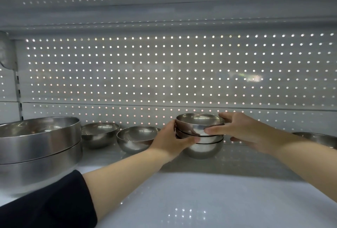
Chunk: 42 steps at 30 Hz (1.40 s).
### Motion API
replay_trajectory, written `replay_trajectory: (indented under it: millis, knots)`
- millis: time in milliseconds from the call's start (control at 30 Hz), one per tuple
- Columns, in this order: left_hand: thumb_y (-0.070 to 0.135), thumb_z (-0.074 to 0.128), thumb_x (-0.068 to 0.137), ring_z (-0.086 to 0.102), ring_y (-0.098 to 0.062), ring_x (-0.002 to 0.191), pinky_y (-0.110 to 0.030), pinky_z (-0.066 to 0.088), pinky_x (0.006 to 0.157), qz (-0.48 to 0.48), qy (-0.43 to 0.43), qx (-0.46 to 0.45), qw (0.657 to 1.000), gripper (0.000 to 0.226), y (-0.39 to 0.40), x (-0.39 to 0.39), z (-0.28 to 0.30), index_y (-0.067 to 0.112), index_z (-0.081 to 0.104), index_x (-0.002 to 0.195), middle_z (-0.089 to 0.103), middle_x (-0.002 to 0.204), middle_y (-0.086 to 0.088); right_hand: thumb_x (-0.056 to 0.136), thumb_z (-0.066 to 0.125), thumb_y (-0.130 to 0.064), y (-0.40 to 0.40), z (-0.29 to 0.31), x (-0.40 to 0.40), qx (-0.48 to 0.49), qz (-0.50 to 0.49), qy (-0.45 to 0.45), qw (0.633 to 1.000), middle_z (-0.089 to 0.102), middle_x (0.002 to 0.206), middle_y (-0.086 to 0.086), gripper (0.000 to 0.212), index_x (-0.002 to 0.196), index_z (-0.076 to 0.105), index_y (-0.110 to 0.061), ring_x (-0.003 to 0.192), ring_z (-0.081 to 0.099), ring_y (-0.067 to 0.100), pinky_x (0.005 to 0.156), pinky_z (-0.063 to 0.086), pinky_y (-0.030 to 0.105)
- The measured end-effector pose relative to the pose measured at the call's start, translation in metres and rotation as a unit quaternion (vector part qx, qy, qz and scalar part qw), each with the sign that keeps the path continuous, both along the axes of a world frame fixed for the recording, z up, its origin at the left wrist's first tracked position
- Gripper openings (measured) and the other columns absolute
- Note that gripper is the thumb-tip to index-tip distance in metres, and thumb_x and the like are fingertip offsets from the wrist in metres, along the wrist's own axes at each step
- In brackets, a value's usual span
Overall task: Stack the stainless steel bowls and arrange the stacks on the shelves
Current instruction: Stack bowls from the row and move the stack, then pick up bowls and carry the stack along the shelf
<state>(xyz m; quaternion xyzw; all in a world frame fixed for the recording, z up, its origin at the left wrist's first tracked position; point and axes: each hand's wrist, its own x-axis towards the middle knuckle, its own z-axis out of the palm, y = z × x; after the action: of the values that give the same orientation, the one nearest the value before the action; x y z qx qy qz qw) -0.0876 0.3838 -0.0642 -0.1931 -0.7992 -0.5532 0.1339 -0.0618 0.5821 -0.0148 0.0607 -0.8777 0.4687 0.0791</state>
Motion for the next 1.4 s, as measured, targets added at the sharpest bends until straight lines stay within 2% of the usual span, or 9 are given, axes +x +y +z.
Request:
replay_trajectory:
  millis: [100, 200, 300, 400, 600, 800, 967, 1133, 1400]
  knots:
    - [0.033, 0.078, 0.065, 0.061, 0.003, 0.088, -0.001, 0.040, 0.058, -0.005, -0.009, -0.006, 1.000, 0.034, -0.002, 0.002, 0.003, 0.025, 0.062, 0.093, 0.069, 0.087, 0.019, 0.054, 0.084, -0.045, 0.001, 0.001, -0.001, 0.008, 0.010, -0.008, 1.000, 0.064, 0.102, -0.014, 0.045, 0.089, 0.060, -0.028, 0.092, 0.057, 0.003, 0.081, 0.046, 0.029]
    - [0.035, 0.078, 0.066, 0.061, 0.000, 0.088, -0.003, 0.043, 0.053, 0.005, -0.022, -0.038, 0.999, 0.036, -0.005, 0.006, 0.011, 0.028, 0.061, 0.097, 0.067, 0.089, 0.020, 0.049, 0.084, -0.052, -0.002, 0.009, 0.001, 0.030, 0.004, 0.023, 0.999, 0.049, 0.138, -0.006, 0.104, 0.139, 0.043, -0.020, 0.121, 0.049, 0.013, 0.097, 0.043, 0.034]
    - [0.040, 0.077, 0.069, 0.054, -0.004, 0.112, -0.009, 0.041, 0.082, 0.054, -0.012, -0.093, 0.994, 0.065, -0.012, 0.016, 0.030, 0.023, 0.050, 0.126, 0.058, 0.120, 0.018, 0.036, 0.076, -0.062, -0.009, 0.025, 0.011, 0.031, 0.001, 0.076, 0.997, 0.044, 0.144, -0.002, 0.125, 0.145, 0.035, -0.017, 0.126, 0.045, 0.015, 0.094, 0.038, 0.031]
    - [0.044, 0.075, 0.071, 0.045, -0.012, 0.125, -0.023, 0.036, 0.098, 0.087, 0.007, -0.117, 0.989, 0.090, -0.023, 0.033, 0.051, 0.017, 0.030, 0.144, 0.040, 0.144, 0.003, 0.033, 0.073, -0.064, -0.020, 0.039, 0.025, 0.035, 0.021, 0.125, 0.991, 0.045, 0.144, -0.005, 0.124, 0.143, 0.038, -0.018, 0.127, 0.042, 0.012, 0.094, 0.034, 0.029]
    - [0.046, 0.074, 0.070, 0.048, 0.020, 0.098, -0.007, 0.043, 0.080, 0.043, 0.039, -0.092, 0.994, 0.085, -0.074, 0.110, 0.047, 0.033, 0.030, 0.142, 0.048, 0.127, 0.024, 0.030, 0.067, -0.073, -0.074, 0.045, 0.060, 0.059, 0.068, 0.159, 0.983, 0.048, 0.137, -0.017, 0.117, 0.137, 0.045, -0.030, 0.123, 0.045, 0.003, 0.103, 0.034, 0.027]
    - [0.038, 0.074, 0.069, 0.046, 0.016, 0.106, -0.002, 0.032, 0.092, 0.192, 0.154, -0.145, 0.958, 0.056, -0.165, 0.179, 0.017, 0.036, 0.054, 0.122, 0.048, 0.112, 0.036, 0.035, 0.080, -0.069, -0.150, 0.022, 0.089, 0.056, 0.204, 0.112, 0.971, 0.049, 0.135, -0.020, 0.115, 0.137, 0.045, -0.028, 0.119, 0.048, -0.006, 0.104, 0.036, 0.022]
    - [0.046, 0.073, 0.066, 0.058, 0.005, 0.093, -0.013, 0.045, 0.082, 0.288, 0.053, -0.161, 0.942, 0.041, -0.250, 0.201, -0.001, 0.036, 0.065, 0.104, 0.064, 0.096, 0.023, 0.060, 0.086, -0.038, -0.210, -0.001, 0.085, 0.018, 0.294, 0.038, 0.955, 0.056, 0.095, -0.048, 0.048, 0.095, 0.059, -0.056, 0.104, 0.046, -0.023, 0.083, 0.039, 0.003]
    - [0.055, 0.068, 0.071, 0.053, -0.004, 0.112, -0.025, 0.042, 0.097, 0.279, -0.057, -0.258, 0.923, 0.074, -0.291, 0.171, -0.007, 0.022, 0.046, 0.134, 0.052, 0.132, 0.009, 0.068, 0.083, -0.021, -0.250, 0.000, 0.072, 0.001, 0.299, 0.028, 0.954, 0.065, 0.106, -0.024, 0.055, 0.108, 0.053, -0.042, 0.097, 0.064, -0.003, 0.080, 0.051, 0.015]
    - [0.058, 0.076, 0.057, 0.061, -0.008, 0.098, -0.034, 0.048, 0.093, 0.181, -0.095, -0.203, 0.957, 0.057, -0.301, 0.128, -0.001, 0.024, 0.059, 0.100, 0.065, 0.102, 0.007, 0.066, 0.084, -0.031, -0.270, 0.000, 0.043, -0.017, 0.260, 0.008, 0.965, 0.057, 0.125, -0.012, 0.081, 0.135, 0.040, -0.036, 0.101, 0.063, 0.000, 0.077, 0.050, 0.017]
